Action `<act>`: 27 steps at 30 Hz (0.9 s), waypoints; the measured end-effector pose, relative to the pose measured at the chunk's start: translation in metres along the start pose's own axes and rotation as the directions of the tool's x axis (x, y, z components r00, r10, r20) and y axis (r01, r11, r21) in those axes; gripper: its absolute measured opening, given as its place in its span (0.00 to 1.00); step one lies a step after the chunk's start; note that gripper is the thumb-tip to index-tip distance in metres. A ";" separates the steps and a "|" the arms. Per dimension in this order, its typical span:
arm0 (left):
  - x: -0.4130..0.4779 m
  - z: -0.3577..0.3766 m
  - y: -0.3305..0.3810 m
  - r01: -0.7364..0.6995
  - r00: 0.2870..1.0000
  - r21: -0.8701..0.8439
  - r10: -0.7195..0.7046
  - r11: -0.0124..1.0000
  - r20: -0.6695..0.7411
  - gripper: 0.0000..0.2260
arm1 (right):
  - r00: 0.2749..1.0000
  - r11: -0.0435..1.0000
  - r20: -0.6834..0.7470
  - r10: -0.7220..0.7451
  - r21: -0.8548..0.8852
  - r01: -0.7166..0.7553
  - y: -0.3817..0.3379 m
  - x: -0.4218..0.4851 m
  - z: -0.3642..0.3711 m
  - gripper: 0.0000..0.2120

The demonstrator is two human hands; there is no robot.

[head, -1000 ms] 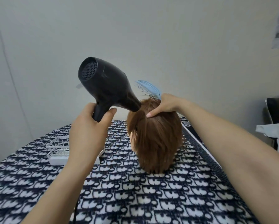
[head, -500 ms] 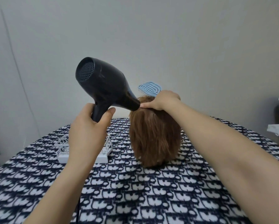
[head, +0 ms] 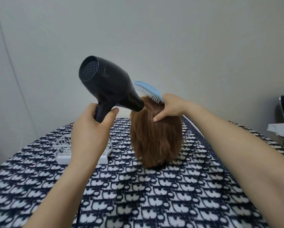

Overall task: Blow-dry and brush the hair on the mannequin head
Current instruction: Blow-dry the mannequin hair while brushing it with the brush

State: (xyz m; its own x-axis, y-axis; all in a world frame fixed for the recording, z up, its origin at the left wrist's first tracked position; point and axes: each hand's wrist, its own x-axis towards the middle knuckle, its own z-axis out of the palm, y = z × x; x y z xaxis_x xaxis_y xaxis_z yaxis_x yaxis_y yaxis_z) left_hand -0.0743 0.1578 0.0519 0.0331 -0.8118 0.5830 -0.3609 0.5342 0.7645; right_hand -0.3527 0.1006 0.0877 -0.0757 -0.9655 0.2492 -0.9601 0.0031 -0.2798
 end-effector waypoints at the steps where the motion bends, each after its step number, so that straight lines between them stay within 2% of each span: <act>1: 0.000 0.000 -0.001 0.001 1.000 0.001 -0.001 1.000 0.001 0.14 | 1.000 1.000 -0.016 0.008 0.005 -0.008 -0.001 0.002 0.001 0.31; 5: 0.002 0.002 -0.003 0.014 1.000 -0.009 -0.014 1.000 0.003 0.13 | 0.994 0.993 -0.019 0.112 -0.023 -0.112 -0.008 0.011 0.003 0.35; 8: 0.004 0.002 -0.005 0.026 1.000 -0.002 -0.026 1.000 -0.010 0.12 | 0.973 0.975 -0.085 0.215 -0.033 -0.218 -0.019 0.016 0.009 0.40; 11: 0.007 0.001 -0.006 0.040 0.999 -0.006 -0.040 0.999 -0.009 0.14 | 0.934 0.943 -0.129 0.333 0.029 -0.332 -0.029 0.018 0.016 0.49; 13: 0.008 0.001 -0.007 0.047 0.999 -0.009 -0.047 0.999 -0.014 0.16 | 0.919 0.930 -0.142 0.366 0.049 -0.363 -0.035 0.016 0.020 0.51; 17: 0.008 0.000 -0.010 0.059 0.998 0.007 -0.059 0.998 -0.012 0.14 | 0.959 0.961 -0.086 0.271 -0.022 -0.274 -0.041 0.006 0.017 0.43; 20: 0.006 -0.001 -0.010 0.058 0.998 0.058 -0.058 0.997 0.001 0.12 | 0.981 0.982 -0.053 0.185 0.054 -0.182 -0.036 -0.005 0.007 0.25; 21: 0.005 -0.001 -0.010 0.052 0.999 0.078 -0.052 0.996 0.002 0.13 | 0.981 0.983 -0.070 0.179 0.054 -0.175 -0.033 -0.010 0.003 0.22; 24: 0.003 -0.004 -0.012 0.039 0.999 0.077 -0.040 0.996 0.005 0.12 | 0.967 0.982 -0.176 0.184 -0.003 -0.188 -0.022 -0.023 -0.004 0.20; 27: 0.001 -0.009 -0.013 0.090 0.996 -0.042 -0.089 0.995 0.027 0.10 | 0.960 0.984 -0.220 0.174 -0.004 -0.179 -0.005 -0.038 -0.003 0.19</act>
State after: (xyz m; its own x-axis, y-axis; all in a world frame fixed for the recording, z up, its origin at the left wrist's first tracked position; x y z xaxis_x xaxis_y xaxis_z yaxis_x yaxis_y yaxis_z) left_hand -0.0609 0.1523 0.0449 0.0399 -0.8623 0.5049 -0.3171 0.4682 0.8247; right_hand -0.3454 0.1382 0.0821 -0.2991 -0.8687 0.3949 -0.9319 0.1770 -0.3165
